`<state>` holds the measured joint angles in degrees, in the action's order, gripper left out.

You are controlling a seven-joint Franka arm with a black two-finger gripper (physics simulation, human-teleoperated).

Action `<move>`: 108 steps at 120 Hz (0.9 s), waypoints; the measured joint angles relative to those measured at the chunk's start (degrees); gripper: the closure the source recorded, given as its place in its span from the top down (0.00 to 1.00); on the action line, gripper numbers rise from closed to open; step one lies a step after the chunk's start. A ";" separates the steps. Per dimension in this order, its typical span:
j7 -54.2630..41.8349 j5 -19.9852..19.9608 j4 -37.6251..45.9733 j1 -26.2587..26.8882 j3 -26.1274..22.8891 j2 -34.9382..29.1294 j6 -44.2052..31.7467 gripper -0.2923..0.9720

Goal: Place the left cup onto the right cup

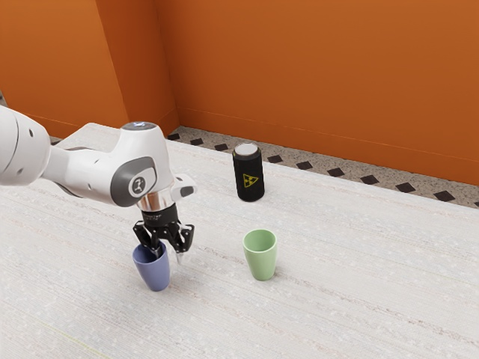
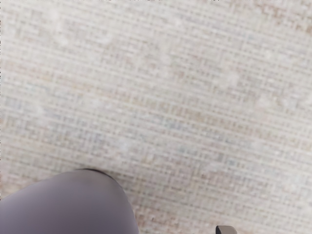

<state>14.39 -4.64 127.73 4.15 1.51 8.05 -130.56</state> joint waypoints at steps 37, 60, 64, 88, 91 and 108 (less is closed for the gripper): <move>-0.22 0.31 0.01 -0.81 0.24 -0.04 -0.10 0.31; -0.24 0.65 0.00 -0.75 0.25 -0.05 -0.12 0.21; -0.24 0.70 0.00 -0.74 0.25 -0.10 -0.13 0.20; -0.24 0.87 0.14 -0.82 0.33 -2.47 0.14 0.17; -0.22 0.92 0.15 -0.80 0.33 -2.94 0.23 0.16; -0.30 1.23 -0.09 -0.61 0.34 -5.58 1.41 0.16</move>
<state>14.10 -3.41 127.64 3.54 1.85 2.46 -129.15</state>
